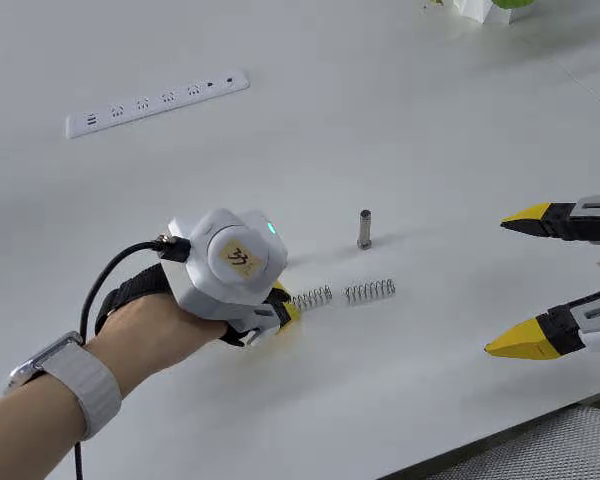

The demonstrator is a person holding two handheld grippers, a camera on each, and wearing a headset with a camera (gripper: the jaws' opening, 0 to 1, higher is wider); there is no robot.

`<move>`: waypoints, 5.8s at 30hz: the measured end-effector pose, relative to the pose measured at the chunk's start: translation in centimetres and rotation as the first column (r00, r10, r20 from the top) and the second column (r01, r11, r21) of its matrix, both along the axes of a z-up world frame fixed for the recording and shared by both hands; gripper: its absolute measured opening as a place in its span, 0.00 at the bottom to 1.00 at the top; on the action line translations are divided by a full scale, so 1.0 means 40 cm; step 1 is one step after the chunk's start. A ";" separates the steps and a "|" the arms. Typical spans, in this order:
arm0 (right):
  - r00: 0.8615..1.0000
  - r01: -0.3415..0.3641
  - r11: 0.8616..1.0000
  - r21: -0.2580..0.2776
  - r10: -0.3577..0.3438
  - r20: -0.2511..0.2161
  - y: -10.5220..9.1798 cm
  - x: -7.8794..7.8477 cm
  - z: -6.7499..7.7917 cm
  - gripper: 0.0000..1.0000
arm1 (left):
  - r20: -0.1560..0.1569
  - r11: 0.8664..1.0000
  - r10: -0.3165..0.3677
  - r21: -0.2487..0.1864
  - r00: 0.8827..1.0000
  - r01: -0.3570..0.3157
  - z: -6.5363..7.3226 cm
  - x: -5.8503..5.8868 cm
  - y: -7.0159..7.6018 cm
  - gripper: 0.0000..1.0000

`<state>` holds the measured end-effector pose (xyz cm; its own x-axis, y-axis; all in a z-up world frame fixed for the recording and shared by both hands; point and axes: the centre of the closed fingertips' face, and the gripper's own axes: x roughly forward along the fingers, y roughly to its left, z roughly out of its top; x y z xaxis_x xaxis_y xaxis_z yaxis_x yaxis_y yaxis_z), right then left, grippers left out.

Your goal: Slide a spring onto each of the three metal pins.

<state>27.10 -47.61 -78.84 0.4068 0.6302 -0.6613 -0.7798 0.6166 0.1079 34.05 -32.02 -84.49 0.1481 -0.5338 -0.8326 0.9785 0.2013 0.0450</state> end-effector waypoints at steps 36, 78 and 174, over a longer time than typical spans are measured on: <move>0.994 -0.101 0.994 0.030 0.100 0.049 0.112 0.003 0.060 0.83 | -0.006 0.936 0.193 -0.300 0.981 -0.186 0.140 -0.086 0.010 0.07; 0.907 -0.418 0.899 0.128 0.422 -0.006 0.325 -0.041 0.113 0.24 | 0.001 0.894 0.060 -0.446 0.998 -0.053 0.205 -0.209 0.004 0.07; 0.680 -0.731 0.659 -0.177 0.726 -0.103 0.395 -0.062 0.089 0.12 | -0.005 0.888 0.029 -0.459 1.000 -0.028 0.213 -0.218 -0.039 0.06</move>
